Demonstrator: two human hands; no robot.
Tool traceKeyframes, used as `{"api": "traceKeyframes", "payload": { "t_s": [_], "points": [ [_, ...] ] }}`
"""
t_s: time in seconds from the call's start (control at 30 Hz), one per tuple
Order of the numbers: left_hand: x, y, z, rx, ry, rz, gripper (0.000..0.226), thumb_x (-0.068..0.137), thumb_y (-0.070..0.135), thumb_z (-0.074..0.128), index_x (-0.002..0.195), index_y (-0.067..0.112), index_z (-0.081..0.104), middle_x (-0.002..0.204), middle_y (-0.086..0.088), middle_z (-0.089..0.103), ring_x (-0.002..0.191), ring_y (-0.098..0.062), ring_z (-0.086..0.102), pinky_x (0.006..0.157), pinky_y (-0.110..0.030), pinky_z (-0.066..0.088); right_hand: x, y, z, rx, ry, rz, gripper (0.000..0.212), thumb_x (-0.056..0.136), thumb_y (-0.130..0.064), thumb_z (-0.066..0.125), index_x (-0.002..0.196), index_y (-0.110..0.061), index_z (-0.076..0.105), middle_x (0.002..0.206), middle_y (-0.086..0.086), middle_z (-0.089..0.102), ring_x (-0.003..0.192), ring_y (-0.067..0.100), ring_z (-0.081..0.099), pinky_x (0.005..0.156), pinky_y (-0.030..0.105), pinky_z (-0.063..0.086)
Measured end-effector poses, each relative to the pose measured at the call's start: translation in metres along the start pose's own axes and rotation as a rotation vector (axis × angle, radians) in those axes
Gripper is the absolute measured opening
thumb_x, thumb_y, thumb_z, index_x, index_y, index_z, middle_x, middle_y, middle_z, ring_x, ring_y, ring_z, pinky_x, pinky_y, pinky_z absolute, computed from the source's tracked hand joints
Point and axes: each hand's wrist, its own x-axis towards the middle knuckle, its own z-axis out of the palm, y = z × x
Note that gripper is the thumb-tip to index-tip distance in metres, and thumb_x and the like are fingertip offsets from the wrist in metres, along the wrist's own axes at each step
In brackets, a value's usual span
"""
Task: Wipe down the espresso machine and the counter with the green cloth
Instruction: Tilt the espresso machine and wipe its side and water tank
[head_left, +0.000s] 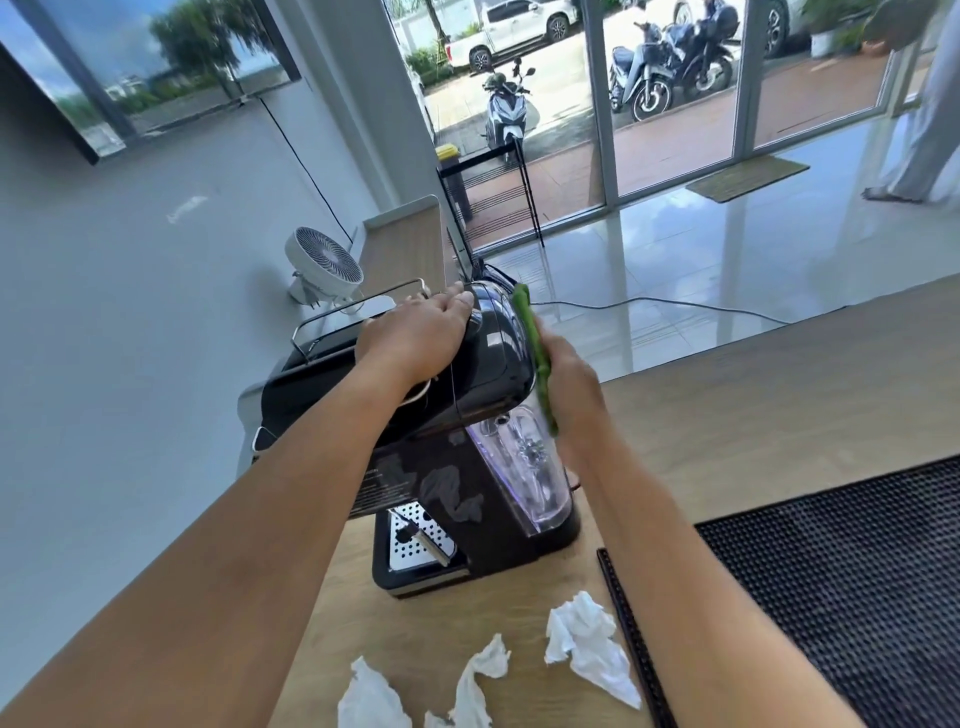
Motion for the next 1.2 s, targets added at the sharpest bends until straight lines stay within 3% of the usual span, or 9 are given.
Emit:
{"api": "traceKeyframes", "payload": {
  "t_s": [0.2,0.5,0.63,0.73,0.87,0.97,1.03,1.1,1.2],
  "points": [
    [0.003,-0.003,0.001,0.007,0.015,0.007,0.052,0.098,0.056,0.011,0.147,0.047,0.024,0.159,0.009,0.019,0.148,-0.016,0.015,0.115,-0.043,0.012,0.082,0.006,-0.006,-0.191,0.022,0.167,0.031,0.098,-0.027,0.042,0.082,-0.016,0.066,0.078,0.008,0.068,0.077,0.026,0.062,0.074,0.033,0.048],
    [-0.003,0.001,-0.001,0.000,0.030,0.005,0.050,0.098,0.056,0.013,0.146,0.049,0.025,0.159,0.011,0.021,0.147,-0.017,0.017,0.114,-0.042,0.014,0.073,0.064,-0.042,-0.545,-0.078,0.487,0.034,0.101,-0.026,0.033,0.077,-0.011,0.053,0.065,0.005,0.063,0.056,0.013,0.055,0.053,0.022,0.042],
    [-0.009,0.005,-0.004,-0.006,0.031,-0.017,0.048,0.100,0.055,0.015,0.146,0.048,0.026,0.159,0.008,0.021,0.147,-0.020,0.017,0.114,-0.040,0.014,0.070,0.097,-0.056,-0.432,0.019,0.458,0.045,0.096,-0.045,0.038,0.106,-0.011,0.066,0.108,0.011,0.070,0.099,0.024,0.065,0.093,0.043,0.051],
    [-0.014,0.008,-0.004,-0.013,0.022,-0.012,0.049,0.099,0.055,0.015,0.146,0.048,0.026,0.159,0.008,0.022,0.147,-0.019,0.018,0.114,-0.040,0.014,0.029,0.093,-0.055,-0.395,0.041,0.487,0.049,0.099,-0.045,0.036,0.107,-0.005,0.064,0.101,0.011,0.070,0.092,0.022,0.066,0.088,0.040,0.052],
    [-0.011,0.006,-0.005,-0.005,0.019,-0.018,0.050,0.099,0.056,0.015,0.146,0.048,0.026,0.159,0.007,0.022,0.147,-0.018,0.019,0.115,-0.041,0.013,-0.009,0.099,-0.048,-0.392,0.141,0.394,0.040,0.103,-0.030,0.030,0.087,-0.006,0.057,0.078,0.009,0.054,0.067,0.019,0.048,0.063,0.031,0.041],
    [-0.013,0.006,-0.008,-0.022,0.008,-0.025,0.049,0.099,0.056,0.015,0.146,0.048,0.025,0.159,0.004,0.021,0.147,-0.019,0.019,0.115,-0.042,0.013,-0.050,0.113,-0.034,-0.330,0.215,0.232,0.053,0.097,-0.045,0.026,0.123,-0.011,0.058,0.123,0.003,0.059,0.112,0.018,0.052,0.100,0.041,0.042],
    [-0.018,0.008,-0.009,-0.021,0.008,-0.025,0.049,0.099,0.056,0.015,0.147,0.048,0.025,0.160,0.003,0.020,0.147,-0.020,0.018,0.116,-0.041,0.013,-0.080,0.115,-0.016,-0.244,0.268,0.080,0.065,0.092,-0.060,0.024,0.151,-0.035,0.031,0.156,-0.013,0.033,0.139,0.011,0.032,0.120,0.049,0.020],
    [-0.018,0.009,-0.010,-0.021,0.011,-0.028,0.049,0.099,0.056,0.015,0.147,0.048,0.025,0.160,0.004,0.019,0.147,-0.020,0.018,0.116,-0.041,0.012,-0.092,0.095,0.007,-0.165,0.277,-0.105,0.063,0.092,-0.059,0.024,0.153,-0.047,0.013,0.160,-0.026,0.014,0.146,0.005,0.017,0.122,0.053,0.013],
    [-0.015,0.007,-0.010,-0.005,0.008,-0.022,0.050,0.098,0.057,0.014,0.147,0.048,0.024,0.160,0.005,0.019,0.147,-0.021,0.019,0.116,-0.041,0.013,-0.087,0.044,0.035,-0.105,0.261,-0.305,0.067,0.092,-0.033,0.026,0.157,-0.033,0.009,0.162,-0.024,0.007,0.150,0.001,0.005,0.123,0.049,0.009]
  ]
}}
